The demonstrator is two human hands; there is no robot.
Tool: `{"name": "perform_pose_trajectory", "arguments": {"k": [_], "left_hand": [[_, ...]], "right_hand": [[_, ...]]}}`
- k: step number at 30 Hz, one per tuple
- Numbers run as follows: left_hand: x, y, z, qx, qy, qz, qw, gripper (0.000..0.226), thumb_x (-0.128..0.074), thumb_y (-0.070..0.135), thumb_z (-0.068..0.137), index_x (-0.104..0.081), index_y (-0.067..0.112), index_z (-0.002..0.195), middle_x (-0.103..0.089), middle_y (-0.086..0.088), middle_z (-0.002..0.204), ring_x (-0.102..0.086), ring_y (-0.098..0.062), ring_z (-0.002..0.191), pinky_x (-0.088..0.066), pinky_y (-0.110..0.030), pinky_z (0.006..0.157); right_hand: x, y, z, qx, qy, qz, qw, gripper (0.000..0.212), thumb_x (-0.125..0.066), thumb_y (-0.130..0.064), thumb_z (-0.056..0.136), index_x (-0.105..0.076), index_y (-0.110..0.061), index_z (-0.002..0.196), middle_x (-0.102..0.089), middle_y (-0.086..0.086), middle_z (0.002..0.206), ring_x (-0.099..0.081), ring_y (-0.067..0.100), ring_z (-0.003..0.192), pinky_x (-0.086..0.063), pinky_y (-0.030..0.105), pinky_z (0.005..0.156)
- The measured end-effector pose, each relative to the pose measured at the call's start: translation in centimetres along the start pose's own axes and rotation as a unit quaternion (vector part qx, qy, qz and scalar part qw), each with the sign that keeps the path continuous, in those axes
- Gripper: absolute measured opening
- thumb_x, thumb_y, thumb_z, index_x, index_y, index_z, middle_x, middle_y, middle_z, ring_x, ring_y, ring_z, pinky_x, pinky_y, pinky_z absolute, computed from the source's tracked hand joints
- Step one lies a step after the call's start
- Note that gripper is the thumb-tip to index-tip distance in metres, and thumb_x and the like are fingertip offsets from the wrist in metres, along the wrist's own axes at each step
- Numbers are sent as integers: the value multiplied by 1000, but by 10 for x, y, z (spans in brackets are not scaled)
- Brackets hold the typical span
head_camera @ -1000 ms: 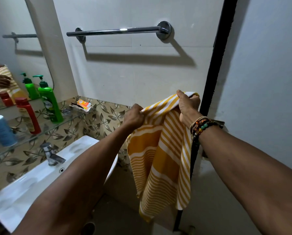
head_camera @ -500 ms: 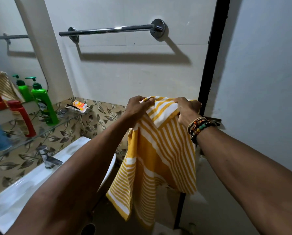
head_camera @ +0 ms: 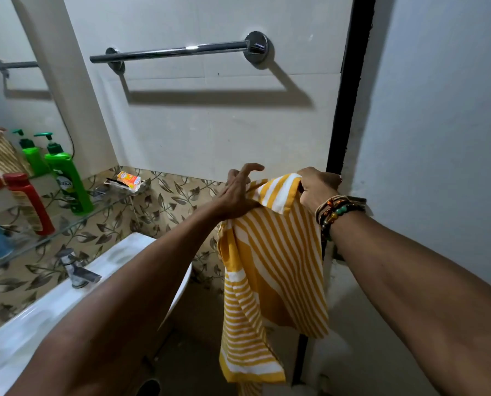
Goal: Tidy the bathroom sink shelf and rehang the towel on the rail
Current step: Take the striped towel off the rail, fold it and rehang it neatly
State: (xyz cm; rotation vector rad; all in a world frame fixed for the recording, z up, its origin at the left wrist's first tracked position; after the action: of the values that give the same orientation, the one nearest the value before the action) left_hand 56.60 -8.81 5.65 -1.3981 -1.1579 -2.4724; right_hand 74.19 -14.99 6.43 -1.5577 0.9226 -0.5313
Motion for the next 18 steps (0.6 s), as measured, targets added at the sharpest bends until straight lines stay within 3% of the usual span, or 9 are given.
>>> {"name": "perform_pose_trajectory", "arguments": {"k": [3, 5, 8, 11, 12, 15, 18], "left_hand": [[2, 7, 6, -14, 112, -47, 993, 23, -53, 16, 88, -62, 31, 103, -63, 5, 98, -56, -16, 94, -47, -32, 76], [4, 11, 13, 21, 139, -102, 985, 22, -48, 16, 90, -62, 28, 79, -59, 9, 74, -54, -14, 74, -41, -28, 61], [5, 12, 20, 51, 155, -180, 970, 31, -44, 25, 99, -65, 9, 82, -56, 2, 70, -50, -13, 66, -39, -28, 58], [4, 11, 24, 103, 164, -236, 952, 41, -44, 37, 98, -58, 18, 65, -44, 7, 53, -39, -9, 48, -30, -22, 47], [4, 10, 25, 117, 162, -242, 949, 41, -45, 38, 98, -53, 20, 62, -40, 7, 51, -36, -10, 46, -28, -22, 46], [2, 9, 27, 151, 154, -244, 945, 37, -50, 42, 94, -53, 16, 67, -40, 4, 51, -34, -11, 43, -25, -22, 45], [3, 10, 26, 182, 118, -237, 947, 37, -56, 45, 89, -53, 15, 68, -48, -3, 59, -42, -16, 52, -33, -25, 51]], "right_hand": [[4, -3, -14, 39, 67, 56, 995, 15, -57, 0, 76, -65, 7, 86, -57, 6, 76, -55, 19, 69, -48, 28, 56], [3, -5, -19, 27, 29, 81, 996, 6, -58, -3, 74, -62, 0, 71, -60, 6, 69, -61, 24, 67, -58, 35, 61], [6, -4, -19, 54, -8, 35, 998, 16, -52, -15, 77, -66, -7, 77, -71, 14, 79, -71, 32, 68, -61, 42, 60], [13, 0, -21, 232, 34, -196, 952, 13, -58, -29, 75, -69, -23, 76, -72, 0, 80, -70, 22, 76, -58, 33, 66], [13, 0, -23, 268, -3, -214, 939, 13, -64, -33, 71, -71, -26, 79, -72, -4, 82, -69, 17, 78, -58, 31, 69], [8, 1, -21, 283, -165, -240, 914, 42, -81, -36, 61, -74, -29, 102, -69, 0, 107, -65, 14, 96, -58, 34, 80], [0, 4, -23, 304, -235, -266, 884, 52, -90, -24, 65, -69, -28, 112, -68, 2, 115, -63, 17, 104, -58, 33, 85]]}}
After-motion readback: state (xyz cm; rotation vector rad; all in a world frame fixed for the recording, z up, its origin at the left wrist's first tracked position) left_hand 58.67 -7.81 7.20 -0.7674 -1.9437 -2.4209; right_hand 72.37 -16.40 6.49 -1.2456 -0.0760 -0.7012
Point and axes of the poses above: each hand's wrist, its own z-axis towards the middle knuckle, its own x-axis out of the back of the hand, y = z × x, the point moved 1 cm from there along z, towards the middle knuckle
